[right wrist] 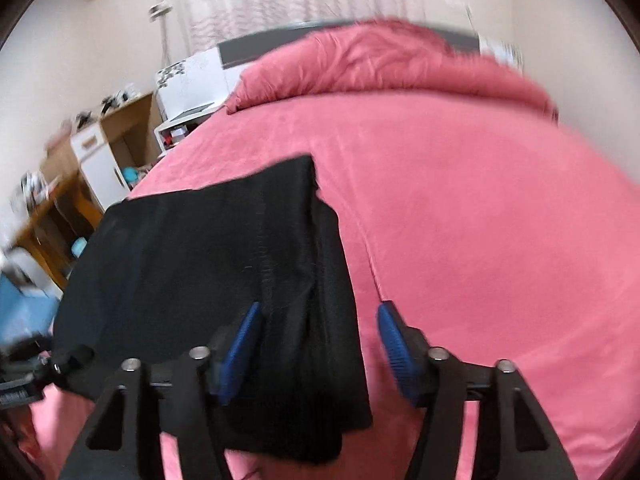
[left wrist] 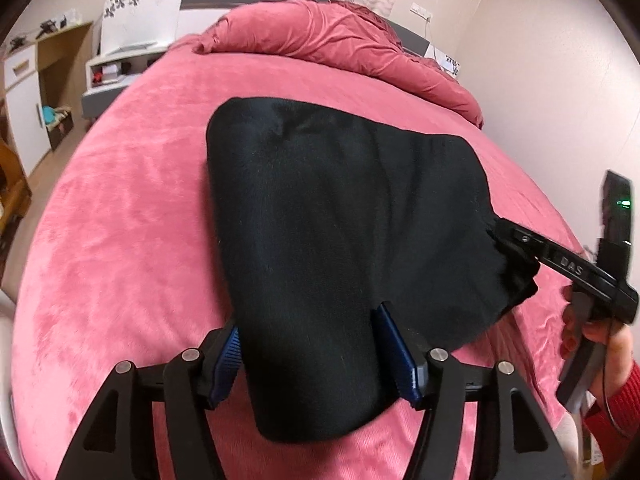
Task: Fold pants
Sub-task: 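Open both tools and withdraw them from the folded pants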
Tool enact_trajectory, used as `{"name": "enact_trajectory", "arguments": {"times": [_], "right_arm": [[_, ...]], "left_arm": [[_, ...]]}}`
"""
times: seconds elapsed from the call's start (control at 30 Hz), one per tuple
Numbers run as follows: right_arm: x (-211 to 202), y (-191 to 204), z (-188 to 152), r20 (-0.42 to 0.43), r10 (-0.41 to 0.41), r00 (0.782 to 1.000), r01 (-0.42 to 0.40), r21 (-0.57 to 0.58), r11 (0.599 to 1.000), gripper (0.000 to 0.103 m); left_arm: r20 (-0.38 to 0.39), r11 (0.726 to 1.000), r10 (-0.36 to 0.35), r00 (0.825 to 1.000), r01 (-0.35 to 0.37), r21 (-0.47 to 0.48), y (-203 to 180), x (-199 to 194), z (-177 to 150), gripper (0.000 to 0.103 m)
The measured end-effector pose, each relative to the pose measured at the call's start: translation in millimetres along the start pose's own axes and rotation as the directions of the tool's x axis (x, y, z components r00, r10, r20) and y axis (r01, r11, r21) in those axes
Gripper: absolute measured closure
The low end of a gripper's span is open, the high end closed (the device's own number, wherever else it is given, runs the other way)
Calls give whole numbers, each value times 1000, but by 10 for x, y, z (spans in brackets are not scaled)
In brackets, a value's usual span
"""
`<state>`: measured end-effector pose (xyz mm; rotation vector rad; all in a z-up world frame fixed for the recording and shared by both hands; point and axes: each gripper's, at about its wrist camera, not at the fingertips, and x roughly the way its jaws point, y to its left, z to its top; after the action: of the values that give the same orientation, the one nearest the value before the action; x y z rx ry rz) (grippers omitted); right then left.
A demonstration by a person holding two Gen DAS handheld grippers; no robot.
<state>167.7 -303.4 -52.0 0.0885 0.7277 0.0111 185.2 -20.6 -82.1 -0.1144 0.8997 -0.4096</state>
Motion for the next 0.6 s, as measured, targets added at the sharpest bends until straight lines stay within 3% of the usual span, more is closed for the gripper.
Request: {"name": "enact_trajectory", "arguments": {"times": [0.13,0.23,0.3,0.33,0.43,0.6], "right_arm": [[-244,217,-25,65,-6,998,11,-68,998,64],[-134,306,-77,13,21,1000,-19,-103,994,69],[-10,274,-128,-20,-20,1000,18,-109,994,72],[81,199,-155,-39,-64,997,60,-99,993,72],[171,-3,-197,-62,-26,998,26,3,1000,71],[40,32,-227,-45,-59,997,59,-4,998,69]], "left_arm": [[34,999,16,999,-15,-30,0,-64,-82,39],[30,999,39,999,-38,-36,2,-23,-95,37],[18,998,54,998,-54,-26,-3,2,-102,36],[17,998,53,998,-53,-21,-1,-2,-99,36],[6,999,33,999,-33,-19,19,-7,-112,34],[17,997,55,998,-54,-54,29,-157,-259,34]]}}
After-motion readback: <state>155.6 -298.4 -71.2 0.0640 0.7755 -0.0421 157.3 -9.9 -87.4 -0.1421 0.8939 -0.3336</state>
